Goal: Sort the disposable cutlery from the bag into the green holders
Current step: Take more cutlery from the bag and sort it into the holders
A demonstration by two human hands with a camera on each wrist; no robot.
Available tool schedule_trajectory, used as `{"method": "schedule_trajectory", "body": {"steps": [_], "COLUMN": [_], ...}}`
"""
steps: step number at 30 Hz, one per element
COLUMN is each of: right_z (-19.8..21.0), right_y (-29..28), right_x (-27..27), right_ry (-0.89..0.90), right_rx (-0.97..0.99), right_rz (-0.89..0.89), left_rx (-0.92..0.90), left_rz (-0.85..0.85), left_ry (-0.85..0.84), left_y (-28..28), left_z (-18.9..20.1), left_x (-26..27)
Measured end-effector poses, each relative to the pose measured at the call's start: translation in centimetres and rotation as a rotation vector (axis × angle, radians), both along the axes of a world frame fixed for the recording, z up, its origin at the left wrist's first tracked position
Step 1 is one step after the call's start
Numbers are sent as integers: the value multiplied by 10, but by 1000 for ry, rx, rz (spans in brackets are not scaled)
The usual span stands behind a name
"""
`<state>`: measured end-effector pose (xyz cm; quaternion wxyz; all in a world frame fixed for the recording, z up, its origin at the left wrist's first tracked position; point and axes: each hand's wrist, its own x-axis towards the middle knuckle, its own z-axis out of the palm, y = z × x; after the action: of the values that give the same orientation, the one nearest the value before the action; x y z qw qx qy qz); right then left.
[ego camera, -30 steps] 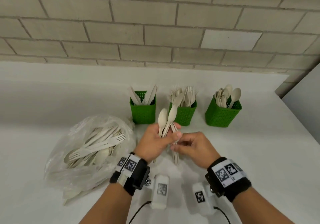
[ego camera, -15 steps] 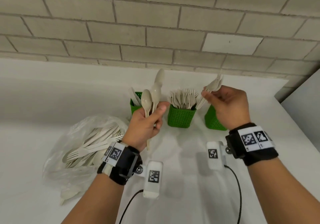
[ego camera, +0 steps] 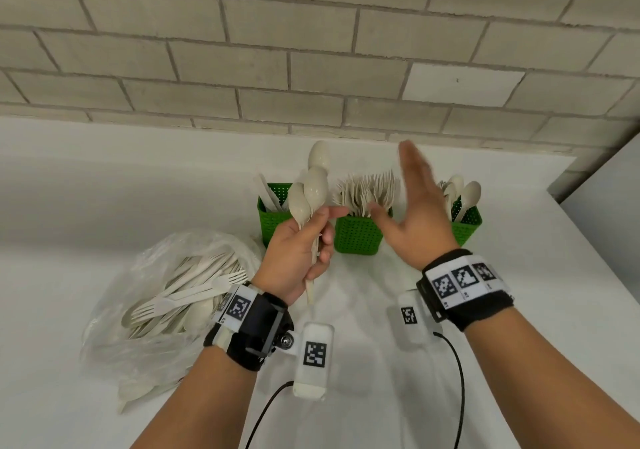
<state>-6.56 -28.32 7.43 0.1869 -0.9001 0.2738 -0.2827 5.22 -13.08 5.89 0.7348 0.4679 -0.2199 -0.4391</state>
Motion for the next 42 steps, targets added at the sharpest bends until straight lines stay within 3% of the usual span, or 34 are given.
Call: {"method": "schedule_trajectory", "body": {"steps": [3, 5, 7, 10, 15, 22, 27, 31, 34, 39, 42], "right_z": [-15, -15, -1, 23, 25, 14, 20, 22, 26, 25, 22], "right_y": [7, 9, 19, 38, 53, 53, 48, 39, 36, 29, 32], "right_x": [1, 2, 3, 8, 7, 10, 10, 9, 6, 4, 1], "right_ry": [400, 267, -66, -337, -259, -397, -523, -518, -557, -697, -594], "right_rx": [-62, -24, 70, 400, 509, 667, 604, 618, 754, 811, 825], "right_rz": [121, 139, 97, 70, 54, -10, -45, 6, 79, -9, 55], "left_rx": [-4, -9, 2, 61, 103, 107, 69, 74, 75, 115, 81], "left_rz": [-36, -71, -106, -119, -103, 57, 26, 1, -57, -243, -240], "left_ry": [-45, -96, -163, -303, -448, -698, -981, -954, -931, -888, -754], "left_y": [-2, -2, 0, 0, -2, -3, 0, 0, 3, 7, 9], "left_z": [-1, 0, -1, -4, -8, -22, -24, -23, -26, -20, -14], "left_x": [-3, -5, -7, -10, -15, -21, -23, -24, -20, -29, -35]}}
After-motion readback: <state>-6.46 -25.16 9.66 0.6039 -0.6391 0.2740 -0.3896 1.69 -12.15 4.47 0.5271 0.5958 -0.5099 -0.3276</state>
